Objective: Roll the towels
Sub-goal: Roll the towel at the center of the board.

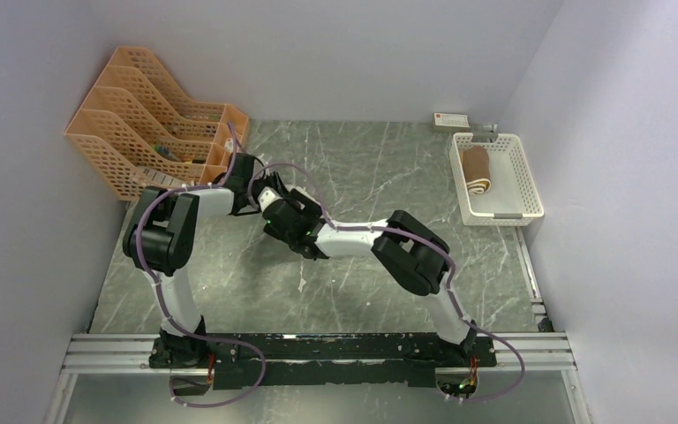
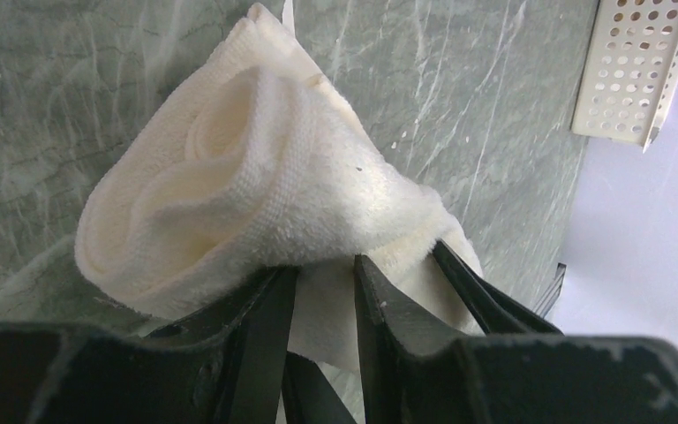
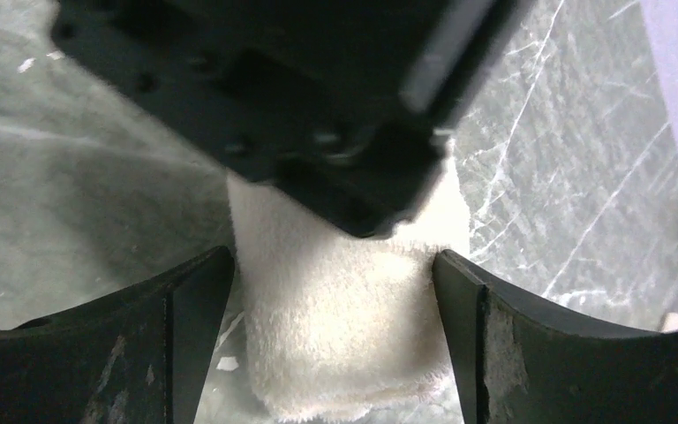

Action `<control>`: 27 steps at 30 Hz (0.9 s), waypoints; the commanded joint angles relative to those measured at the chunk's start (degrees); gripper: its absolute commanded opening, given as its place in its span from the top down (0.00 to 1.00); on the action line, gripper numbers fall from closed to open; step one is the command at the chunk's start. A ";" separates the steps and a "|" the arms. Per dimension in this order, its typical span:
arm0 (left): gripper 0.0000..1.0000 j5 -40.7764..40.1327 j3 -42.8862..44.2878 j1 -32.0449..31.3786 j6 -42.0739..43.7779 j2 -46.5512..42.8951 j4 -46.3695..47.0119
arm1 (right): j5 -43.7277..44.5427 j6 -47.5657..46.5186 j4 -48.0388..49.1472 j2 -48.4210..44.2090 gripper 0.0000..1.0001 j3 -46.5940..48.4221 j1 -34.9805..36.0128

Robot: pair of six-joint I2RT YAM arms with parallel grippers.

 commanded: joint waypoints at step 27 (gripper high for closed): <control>0.48 -0.68 -1.07 15.92 -0.29 -27.88 -8.16 | -54.05 24.92 -4.16 -4.48 1.00 -7.92 -25.67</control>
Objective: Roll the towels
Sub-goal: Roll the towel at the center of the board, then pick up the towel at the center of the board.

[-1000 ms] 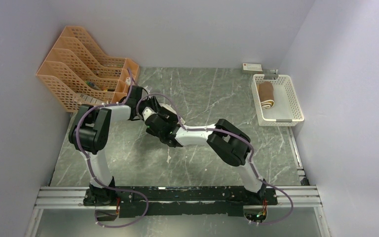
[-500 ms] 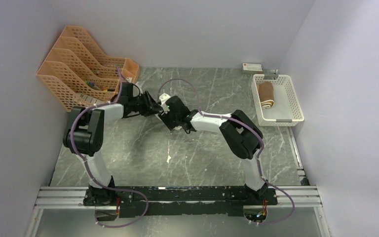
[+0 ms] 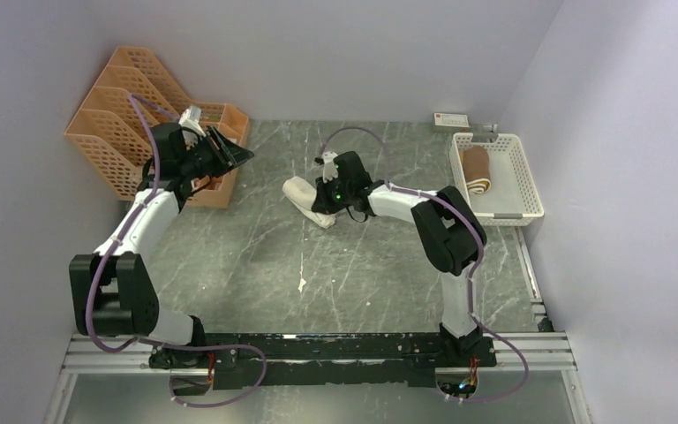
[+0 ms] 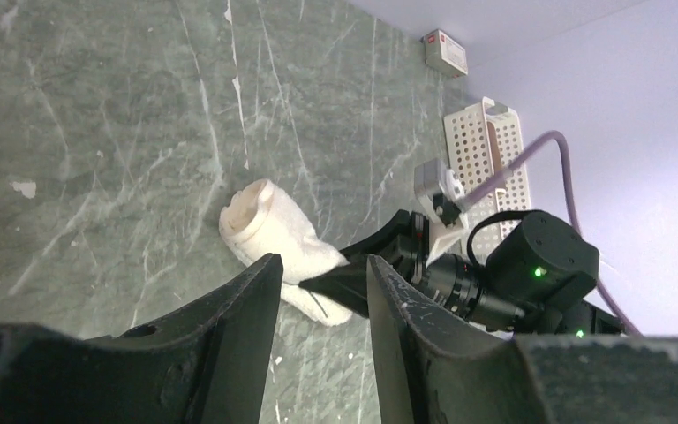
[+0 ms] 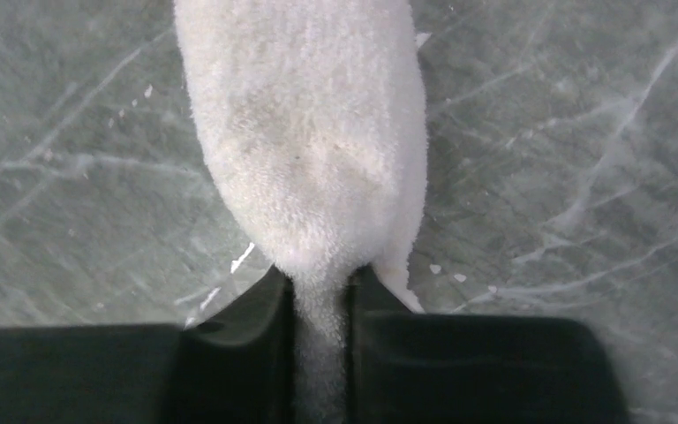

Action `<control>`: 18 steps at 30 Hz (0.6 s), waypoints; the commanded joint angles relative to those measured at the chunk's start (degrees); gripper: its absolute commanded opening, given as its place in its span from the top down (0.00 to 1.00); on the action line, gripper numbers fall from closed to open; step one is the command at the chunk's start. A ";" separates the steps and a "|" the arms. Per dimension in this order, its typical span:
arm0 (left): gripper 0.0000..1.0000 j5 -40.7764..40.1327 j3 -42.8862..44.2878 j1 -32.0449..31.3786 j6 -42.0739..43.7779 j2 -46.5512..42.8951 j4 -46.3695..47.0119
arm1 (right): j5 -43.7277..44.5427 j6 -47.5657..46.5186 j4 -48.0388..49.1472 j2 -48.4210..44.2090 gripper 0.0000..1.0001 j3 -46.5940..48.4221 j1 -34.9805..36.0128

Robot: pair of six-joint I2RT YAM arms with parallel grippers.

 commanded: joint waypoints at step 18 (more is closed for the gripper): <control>0.51 5.07 1.56 2.87 8.64 -2.15 -11.83 | 23.38 -6.43 -19.02 -20.52 1.00 8.27 -27.18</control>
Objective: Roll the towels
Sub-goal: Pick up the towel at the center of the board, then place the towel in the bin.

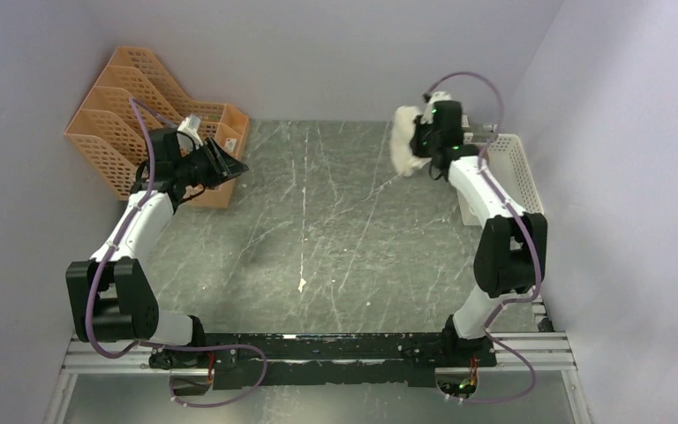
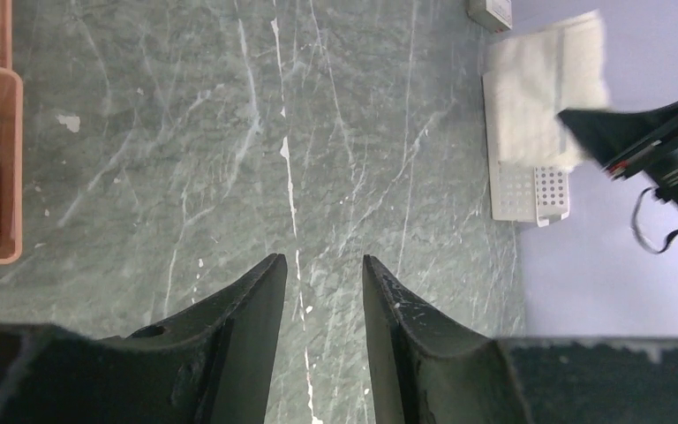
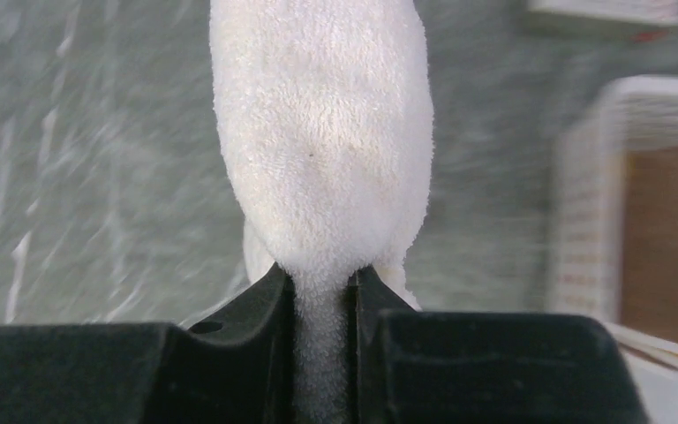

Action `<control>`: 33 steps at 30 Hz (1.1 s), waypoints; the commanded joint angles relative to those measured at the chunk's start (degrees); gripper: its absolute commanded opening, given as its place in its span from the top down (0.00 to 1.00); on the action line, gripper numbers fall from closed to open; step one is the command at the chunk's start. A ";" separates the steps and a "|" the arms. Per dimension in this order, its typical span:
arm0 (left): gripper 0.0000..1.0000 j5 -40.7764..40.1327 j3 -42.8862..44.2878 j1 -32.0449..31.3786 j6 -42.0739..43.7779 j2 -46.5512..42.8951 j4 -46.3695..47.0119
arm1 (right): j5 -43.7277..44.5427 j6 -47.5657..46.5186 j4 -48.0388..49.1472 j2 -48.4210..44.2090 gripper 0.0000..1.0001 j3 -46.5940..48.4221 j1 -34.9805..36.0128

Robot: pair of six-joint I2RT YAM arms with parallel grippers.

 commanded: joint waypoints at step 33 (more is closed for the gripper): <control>0.54 7.44 2.36 -0.48 4.10 5.89 -4.35 | 36.63 -29.46 38.42 9.42 1.00 -10.19 -24.24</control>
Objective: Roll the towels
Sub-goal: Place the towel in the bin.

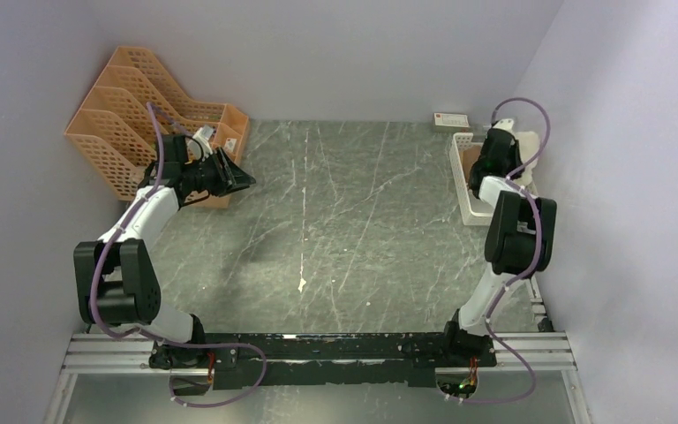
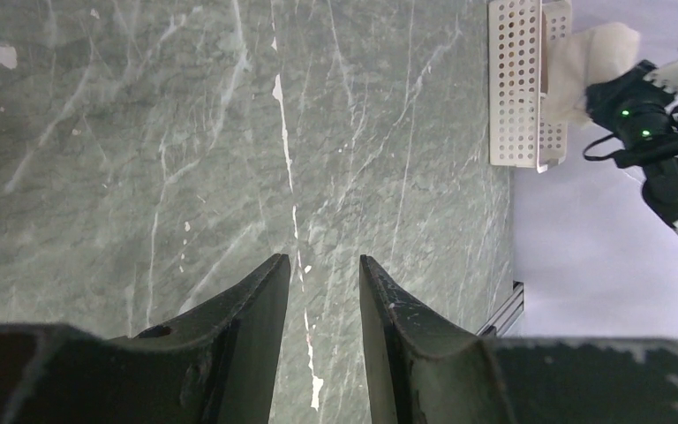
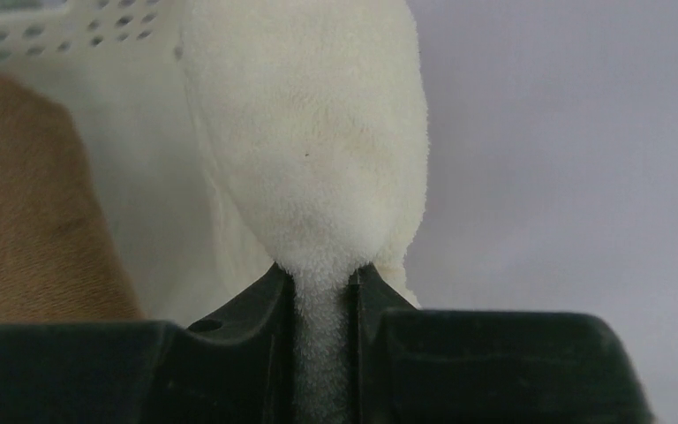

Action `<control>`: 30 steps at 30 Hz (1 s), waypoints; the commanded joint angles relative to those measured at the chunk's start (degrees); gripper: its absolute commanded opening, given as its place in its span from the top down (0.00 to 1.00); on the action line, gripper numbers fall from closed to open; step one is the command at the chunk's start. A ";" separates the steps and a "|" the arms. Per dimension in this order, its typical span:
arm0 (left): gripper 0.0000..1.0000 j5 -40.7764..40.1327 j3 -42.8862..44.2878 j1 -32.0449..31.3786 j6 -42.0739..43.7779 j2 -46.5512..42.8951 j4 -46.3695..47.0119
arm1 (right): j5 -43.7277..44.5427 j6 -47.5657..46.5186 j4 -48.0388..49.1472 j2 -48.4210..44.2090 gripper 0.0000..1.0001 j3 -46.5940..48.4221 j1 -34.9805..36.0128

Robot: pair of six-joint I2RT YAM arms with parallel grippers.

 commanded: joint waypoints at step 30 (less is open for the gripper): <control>0.54 -2.70 4.65 -2.26 2.77 1.64 -6.52 | -50.80 20.69 -19.92 15.11 1.00 20.82 -13.60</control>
